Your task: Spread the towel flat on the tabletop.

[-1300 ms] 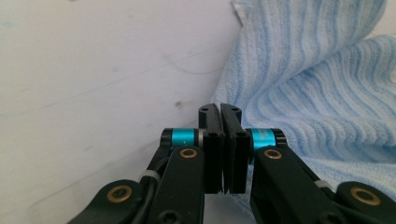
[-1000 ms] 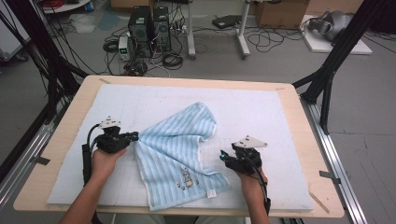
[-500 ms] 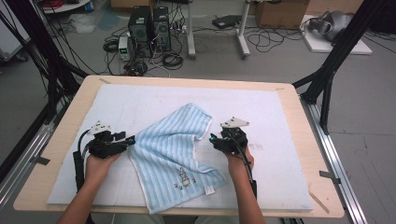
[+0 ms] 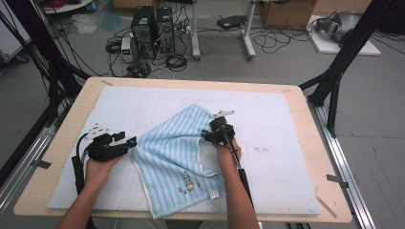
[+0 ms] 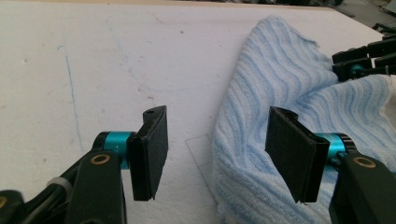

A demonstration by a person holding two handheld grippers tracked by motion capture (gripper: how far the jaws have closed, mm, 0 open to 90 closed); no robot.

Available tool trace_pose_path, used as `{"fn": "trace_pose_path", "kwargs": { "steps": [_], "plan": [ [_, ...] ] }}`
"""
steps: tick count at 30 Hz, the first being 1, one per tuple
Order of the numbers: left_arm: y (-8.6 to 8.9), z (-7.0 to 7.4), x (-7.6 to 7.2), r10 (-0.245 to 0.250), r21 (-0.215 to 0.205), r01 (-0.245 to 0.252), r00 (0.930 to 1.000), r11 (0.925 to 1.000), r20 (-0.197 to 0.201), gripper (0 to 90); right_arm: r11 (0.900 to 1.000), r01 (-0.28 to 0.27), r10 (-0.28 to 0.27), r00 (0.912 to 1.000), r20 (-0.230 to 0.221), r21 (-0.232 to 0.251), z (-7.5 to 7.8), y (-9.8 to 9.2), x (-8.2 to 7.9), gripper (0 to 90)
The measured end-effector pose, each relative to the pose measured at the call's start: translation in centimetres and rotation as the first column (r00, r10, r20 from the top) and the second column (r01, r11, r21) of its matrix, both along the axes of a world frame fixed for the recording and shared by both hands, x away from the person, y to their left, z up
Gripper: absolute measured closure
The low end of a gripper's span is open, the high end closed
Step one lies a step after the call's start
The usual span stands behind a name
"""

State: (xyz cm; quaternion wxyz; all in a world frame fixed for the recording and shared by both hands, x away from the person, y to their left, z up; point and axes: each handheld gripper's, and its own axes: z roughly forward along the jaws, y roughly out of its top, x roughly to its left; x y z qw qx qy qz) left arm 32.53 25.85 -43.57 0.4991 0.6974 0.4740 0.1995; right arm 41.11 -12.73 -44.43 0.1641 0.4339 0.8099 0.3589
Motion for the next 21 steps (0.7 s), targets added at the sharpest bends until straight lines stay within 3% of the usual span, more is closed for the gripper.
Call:
{"fn": "trace_pose_path", "kwargs": {
  "steps": [1, 3, 7, 8, 10, 13, 16, 18, 20, 21],
  "plan": [
    [-0.1, 0.0, 0.0, -0.001, 0.002, 0.001, 1.0, 1.0, 0.001, 39.6, 1.0, 0.0, 0.0, 1.0, 0.008, -0.021, 0.1, -0.1, 0.0, 85.1],
    [-0.2, 0.0, 0.0, -0.001, -0.004, 0.001, 1.0, 1.0, -0.002, 39.8, 0.997, 0.003, 0.0, 0.9993, 0.038, -0.083, 0.3, -0.4, 0.1, 86.2],
    [-0.4, 0.1, -0.1, -0.007, -0.003, 0.007, 0.9999, 1.0, -0.008, 39.8, 0.992, 0.084, -0.077, 0.9944, 0.072, -0.095, 0.8, -1.8, 0.4, 86.4],
    [-0.5, 0.1, -0.1, -0.009, -0.002, 0.009, 0.9999, 1.0, -0.011, 39.8, 0.988, 0.121, -0.113, 0.9899, 0.086, -0.095, 1.1, -2.3, 0.4, 86.4],
    [-0.6, 0.1, -0.1, -0.013, -0.006, 0.012, 0.9999, 0.9999, -0.012, 40.0, 0.981, 0.187, -0.181, 0.9778, 0.106, -0.047, 1.5, -3.4, 0.5, 86.4],
    [-0.8, 0.1, -0.1, -0.017, -0.012, 0.017, 0.9998, 0.9998, -0.013, 40.0, 0.958, 0.284, -0.275, 0.9498, 0.149, -0.045, 2.1, -5.2, 0.6, 86.3],
    [-1.0, 0.0, 0.0, -0.025, -0.014, 0.025, 0.9995, 0.9996, -0.017, 40.5, 0.914, 0.399, -0.384, 0.908, 0.168, -0.069, 2.3, -7.3, 0.6, 86.2],
    [-1.2, -0.1, 0.1, -0.027, -0.014, 0.026, 0.9995, 0.9996, -0.016, 40.7, 0.885, 0.455, -0.437, 0.885, 0.162, -0.102, 2.2, -8.6, 0.6, 85.9],
    [-1.4, -0.2, 0.3, -0.036, -0.017, 0.035, 0.9992, 0.9992, -0.017, 40.9, 0.873, 0.473, -0.455, 0.8783, 0.146, -0.121, 1.9, -9.4, 0.6, 83.6],
    [-1.6, -0.2, 0.4, -0.038, -0.011, 0.038, 0.9991, 0.9992, -0.016, 40.9, 0.872, 0.473, -0.457, 0.8792, 0.134, -0.125, 1.8, -9.8, 0.6, 80.0]
  ]
}}
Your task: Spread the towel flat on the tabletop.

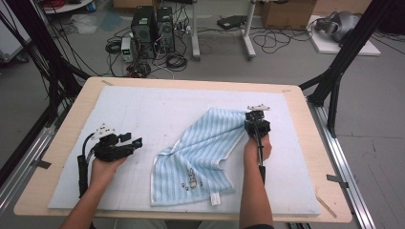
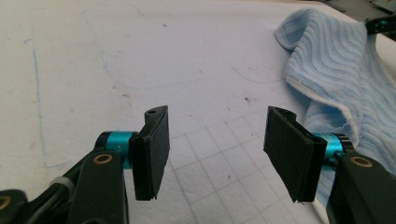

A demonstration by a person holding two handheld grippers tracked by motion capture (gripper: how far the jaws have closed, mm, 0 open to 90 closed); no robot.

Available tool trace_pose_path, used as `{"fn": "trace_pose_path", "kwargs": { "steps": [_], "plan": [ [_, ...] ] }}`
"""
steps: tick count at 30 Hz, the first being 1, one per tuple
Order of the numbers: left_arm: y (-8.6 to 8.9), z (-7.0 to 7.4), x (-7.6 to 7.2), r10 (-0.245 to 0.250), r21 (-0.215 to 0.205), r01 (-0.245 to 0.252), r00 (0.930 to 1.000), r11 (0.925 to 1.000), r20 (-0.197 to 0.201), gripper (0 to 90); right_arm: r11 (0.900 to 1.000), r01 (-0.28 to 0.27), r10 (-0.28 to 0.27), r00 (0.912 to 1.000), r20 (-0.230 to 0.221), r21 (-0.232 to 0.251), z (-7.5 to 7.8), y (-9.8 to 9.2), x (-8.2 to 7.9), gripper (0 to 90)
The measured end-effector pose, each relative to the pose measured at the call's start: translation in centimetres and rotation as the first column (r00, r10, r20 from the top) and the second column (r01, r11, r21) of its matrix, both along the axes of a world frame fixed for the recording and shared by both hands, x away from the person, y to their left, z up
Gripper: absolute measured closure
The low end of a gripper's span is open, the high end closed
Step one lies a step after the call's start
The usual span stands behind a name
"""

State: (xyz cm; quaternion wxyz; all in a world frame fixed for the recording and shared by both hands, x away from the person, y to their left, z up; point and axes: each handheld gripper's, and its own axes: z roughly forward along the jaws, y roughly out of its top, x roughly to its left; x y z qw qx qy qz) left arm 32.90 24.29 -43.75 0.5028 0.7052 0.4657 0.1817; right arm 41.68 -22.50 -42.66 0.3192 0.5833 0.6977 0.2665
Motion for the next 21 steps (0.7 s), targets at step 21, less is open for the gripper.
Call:
{"fn": "trace_pose_path", "kwargs": {
  "steps": [21],
  "plan": [
    [-4.5, -0.7, 1.8, -0.153, -0.067, 0.152, 0.9883, 0.9861, -0.004, 46.5, 0.884, -0.436, 0.441, 0.8976, 0.008, 0.17, 0.0, 2.4, -6.2, 42.6]
  ]
}}
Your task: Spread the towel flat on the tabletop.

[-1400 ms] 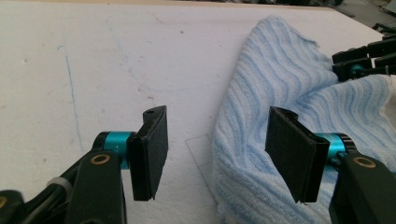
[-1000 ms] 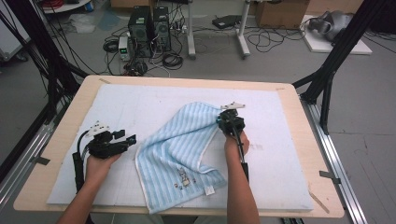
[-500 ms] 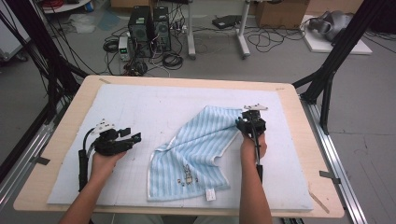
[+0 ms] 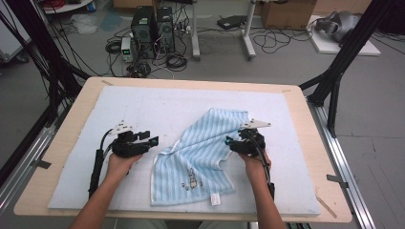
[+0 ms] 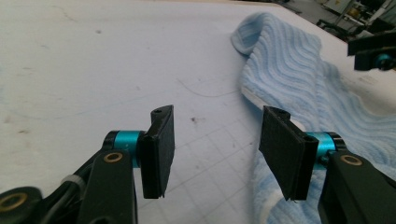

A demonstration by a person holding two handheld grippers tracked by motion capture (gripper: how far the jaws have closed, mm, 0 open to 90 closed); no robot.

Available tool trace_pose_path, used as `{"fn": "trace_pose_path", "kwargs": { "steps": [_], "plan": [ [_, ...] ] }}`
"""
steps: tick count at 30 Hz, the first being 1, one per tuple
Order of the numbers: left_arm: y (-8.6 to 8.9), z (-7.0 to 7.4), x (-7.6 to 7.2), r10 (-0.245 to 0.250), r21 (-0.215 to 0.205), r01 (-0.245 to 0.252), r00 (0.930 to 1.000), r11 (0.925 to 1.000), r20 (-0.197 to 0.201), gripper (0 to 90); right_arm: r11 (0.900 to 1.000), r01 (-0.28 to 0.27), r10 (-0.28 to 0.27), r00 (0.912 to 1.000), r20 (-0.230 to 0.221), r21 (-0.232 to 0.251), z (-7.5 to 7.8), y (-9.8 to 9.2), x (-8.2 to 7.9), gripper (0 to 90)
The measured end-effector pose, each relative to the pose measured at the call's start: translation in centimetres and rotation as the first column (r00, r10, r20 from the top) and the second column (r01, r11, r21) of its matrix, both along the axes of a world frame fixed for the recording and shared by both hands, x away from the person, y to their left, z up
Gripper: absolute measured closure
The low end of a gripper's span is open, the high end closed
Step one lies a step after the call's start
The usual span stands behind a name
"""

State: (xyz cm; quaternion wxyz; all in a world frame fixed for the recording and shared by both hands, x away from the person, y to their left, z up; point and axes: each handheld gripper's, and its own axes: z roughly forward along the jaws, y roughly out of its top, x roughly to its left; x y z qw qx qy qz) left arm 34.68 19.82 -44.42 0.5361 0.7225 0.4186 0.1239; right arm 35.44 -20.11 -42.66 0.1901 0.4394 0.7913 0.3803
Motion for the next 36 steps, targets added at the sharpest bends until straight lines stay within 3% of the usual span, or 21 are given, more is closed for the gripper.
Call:
{"fn": "trace_pose_path", "kwargs": {
  "steps": [3, 5, 9, 12, 14, 16, 18, 19, 21, 23, 26, 31, 34, 36],
  "plan": [
    [-1.3, 0.2, 0.3, -0.038, 0.012, 0.038, 0.9991, 0.9992, -0.02, 46.7, 0.998, -0.06, 0.06, 0.9976, -0.036, -0.017, -0.7, 1.2, -0.3, 42.2],
    [-2.1, 0.4, 0.5, -0.064, 0.009, 0.065, 0.9977, 0.9979, -0.019, 45.6, 0.996, -0.074, 0.072, 0.9967, -0.039, -0.054, -1.0, 1.7, -0.7, 41.6],
    [-4.0, 0.6, 1.4, -0.116, 0.043, 0.119, 0.9917, 0.992, -0.054, 42.8, 0.998, -0.057, 0.057, 0.9982, -0.02, -0.023, -0.9, 1.2, -1.6, 41.1],
    [-5.4, 0.4, 1.9, -0.136, 0.072, 0.141, 0.9883, 0.9874, -0.07, 42.9, 0.998, -0.067, 0.067, 0.9972, -0.032, -0.005, -1.0, 0.9, -2.1, 40.8],
    [-6.3, -0.1, 2.1, -0.147, 0.116, 0.157, 0.9854, 0.9807, -0.085, 46.2, 0.997, -0.072, 0.072, 0.9959, -0.056, -0.013, -1.4, 1.0, -2.2, 41.0],
    [-7.0, -0.6, 2.4, -0.17, 0.182, 0.191, 0.9774, 0.9645, -0.126, 57.9, 0.997, -0.073, 0.07, 0.9953, -0.066, -0.038, -1.8, 1.2, -2.3, 43.2],
    [-7.0, -0.7, 2.6, -0.153, 0.174, 0.173, 0.9803, 0.9693, -0.125, 78.6, 0.996, -0.071, 0.068, 0.9966, -0.046, -0.06, -1.9, 1.5, -2.4, 50.1],
    [-6.8, -0.6, 2.8, -0.122, 0.156, 0.142, 0.9838, 0.9775, -0.131, 83.3, 0.995, -0.084, 0.082, 0.9957, -0.044, -0.058, -1.9, 1.5, -2.3, 57.4],
    [-6.2, -0.6, 3.3, -0.061, 0.133, 0.08, 0.9883, 0.9879, -0.14, 84.9, 0.992, -0.108, 0.106, 0.9935, -0.043, -0.061, -1.8, 1.6, -2.1, 74.7],
    [-5.4, -0.6, 3.7, -0.011, 0.116, 0.027, 0.9911, 0.9929, -0.133, 85.1, 0.989, -0.127, 0.124, 0.9915, -0.041, -0.079, -1.7, 1.9, -1.8, 85.1],
    [-4.8, -0.6, 4.2, 0.032, 0.089, -0.023, 0.9939, 0.9958, -0.106, 85.5, 0.983, -0.112, 0.111, 0.9937, -0.015, -0.145, -1.5, 2.7, -0.7, 86.3],
    [-4.7, -0.2, 5.1, 0.073, 0.089, -0.069, 0.9961, 0.9936, -0.049, 85.7, 0.984, -0.04, 0.049, 0.9979, 0.044, -0.176, -1.5, 3.4, 1.9, 86.2],
    [-5.0, -0.2, 5.6, 0.106, 0.075, -0.106, 0.9943, 0.9915, 0.002, 85.7, 0.977, 0.005, 0.016, 0.9954, 0.094, -0.215, -1.5, 3.9, 3.1, 86.2],
    [-5.1, -0.7, 6.0, 0.12, 0.076, -0.119, 0.9925, 0.99, -0.019, 85.5, 0.972, 0.035, -0.004, 0.9916, 0.13, -0.233, -1.5, 4.3, 3.7, 86.2]
  ]
}}
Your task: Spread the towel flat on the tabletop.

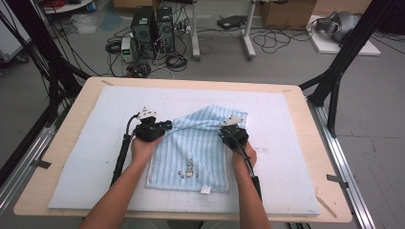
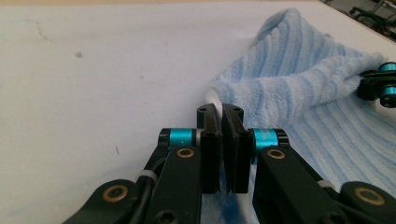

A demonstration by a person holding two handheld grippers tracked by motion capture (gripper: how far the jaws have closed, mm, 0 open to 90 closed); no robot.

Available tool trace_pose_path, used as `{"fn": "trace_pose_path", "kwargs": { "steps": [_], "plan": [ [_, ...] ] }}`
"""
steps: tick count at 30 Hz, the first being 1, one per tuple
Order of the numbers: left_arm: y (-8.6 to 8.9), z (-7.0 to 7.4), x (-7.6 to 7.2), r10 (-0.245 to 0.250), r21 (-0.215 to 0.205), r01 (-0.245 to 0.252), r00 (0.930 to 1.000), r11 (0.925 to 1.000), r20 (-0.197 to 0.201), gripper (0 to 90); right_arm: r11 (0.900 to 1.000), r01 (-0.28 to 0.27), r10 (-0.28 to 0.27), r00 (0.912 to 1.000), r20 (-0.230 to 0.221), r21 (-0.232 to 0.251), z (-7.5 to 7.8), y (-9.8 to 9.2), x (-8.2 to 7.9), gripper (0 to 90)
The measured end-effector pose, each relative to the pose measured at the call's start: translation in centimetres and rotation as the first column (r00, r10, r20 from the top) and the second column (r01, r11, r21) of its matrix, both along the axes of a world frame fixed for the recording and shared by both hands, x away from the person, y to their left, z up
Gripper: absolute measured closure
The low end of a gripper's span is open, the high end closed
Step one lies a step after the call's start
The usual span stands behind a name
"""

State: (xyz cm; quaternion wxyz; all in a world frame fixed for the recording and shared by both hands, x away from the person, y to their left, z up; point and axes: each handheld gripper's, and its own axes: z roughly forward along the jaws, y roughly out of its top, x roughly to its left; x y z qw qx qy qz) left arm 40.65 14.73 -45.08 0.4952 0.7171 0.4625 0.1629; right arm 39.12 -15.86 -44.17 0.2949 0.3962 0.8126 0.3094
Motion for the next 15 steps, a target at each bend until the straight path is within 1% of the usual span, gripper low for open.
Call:
{"fn": "trace_pose_path", "kwargs": {
  "steps": [1, 2, 3, 4, 5, 6, 7, 8, 9, 10, 11, 12, 13, 14, 15],
  "plan": [
    [0.0, 0.1, 0.0, 0.009, -0.003, -0.009, 1.0, 1.0, -0.003, 84.1, 1.0, 0.011, -0.011, 0.9999, 0.007, -0.011, -0.1, 0.1, 0.3, 86.1],
    [0.1, 0.1, 0.1, 0.014, -0.006, -0.014, 0.9999, 0.9999, -0.006, 79.6, 1.0, 0.025, -0.025, 0.9997, 0.009, -0.015, -0.2, 0.2, 0.5, 85.8],
    [0.4, 0.2, 0.1, 0.022, -0.011, -0.022, 0.9997, 0.9997, -0.012, 68.3, 0.999, 0.041, -0.041, 0.9992, 0.003, -0.01, -0.3, 0.1, 0.6, 85.1],
    [0.7, 0.2, 0.1, 0.026, -0.011, -0.027, 0.9995, 0.9996, -0.016, 60.1, 0.999, 0.046, -0.046, 0.9989, -0.01, 0.014, -0.3, -0.1, 0.6, 82.3],
    [1.1, 0.2, 0.1, 0.025, -0.008, -0.025, 0.9993, 0.9997, -0.029, 54.8, 0.998, 0.059, -0.058, 0.998, -0.023, 0.035, -0.3, -0.4, 0.6, 77.3],
    [1.4, 0.2, 0.1, 0.019, -0.014, -0.02, 0.9989, 0.9997, -0.043, 47.9, 0.996, 0.061, -0.058, 0.9975, -0.039, 0.066, -0.1, -0.7, 0.5, 72.6],
    [1.7, 0.3, -0.1, 0.013, -0.016, -0.013, 0.9986, 0.9998, -0.052, 44.6, 0.994, 0.063, -0.059, 0.9972, -0.047, 0.093, 0.1, -0.9, 0.3, 68.7],
    [2.0, 0.4, -0.4, 0.005, -0.023, -0.006, 0.9991, 0.9997, -0.041, 44.6, 0.992, 0.065, -0.061, 0.9974, -0.039, 0.109, 0.3, -1.1, -0.1, 63.6],
    [2.2, 0.6, -0.9, 0.001, -0.031, -0.002, 0.9996, 0.9995, -0.029, 45.1, 0.989, 0.063, -0.059, 0.9975, -0.039, 0.136, 0.5, -1.4, -0.4, 57.6],
    [2.4, 0.7, -1.3, -0.007, -0.024, 0.007, 0.9998, 0.9997, -0.02, 45.2, 0.986, 0.066, -0.06, 0.9972, -0.045, 0.155, 0.7, -1.5, -0.7, 53.4],
    [2.6, 0.9, -1.7, -0.019, -0.016, 0.019, 0.9997, 0.9997, -0.014, 45.0, 0.985, 0.069, -0.063, 0.9972, -0.039, 0.159, 0.9, -1.6, -1.2, 48.2],
    [2.9, 1.0, -2.3, -0.035, -0.011, 0.034, 0.9992, 0.9993, -0.02, 45.0, 0.984, 0.064, -0.059, 0.9976, -0.035, 0.165, 1.0, -1.7, -1.7, 44.7],
    [3.0, 1.1, -2.6, -0.039, -0.01, 0.039, 0.9989, 0.9992, -0.024, 44.9, 0.984, 0.059, -0.054, 0.998, -0.031, 0.168, 1.2, -1.8, -2.4, 41.8],
    [3.2, 1.1, -3.1, -0.046, 0.003, 0.047, 0.9985, 0.9989, -0.029, 44.5, 0.984, 0.056, -0.052, 0.9983, -0.026, 0.167, 1.2, -1.9, -2.9, 40.1],
    [3.4, 1.2, -3.7, -0.052, 0.002, 0.052, 0.9983, 0.9987, -0.027, 44.2, 0.984, 0.051, -0.047, 0.9986, -0.027, 0.17, 1.2, -2.0, -3.6, 39.4]
  ]
}}
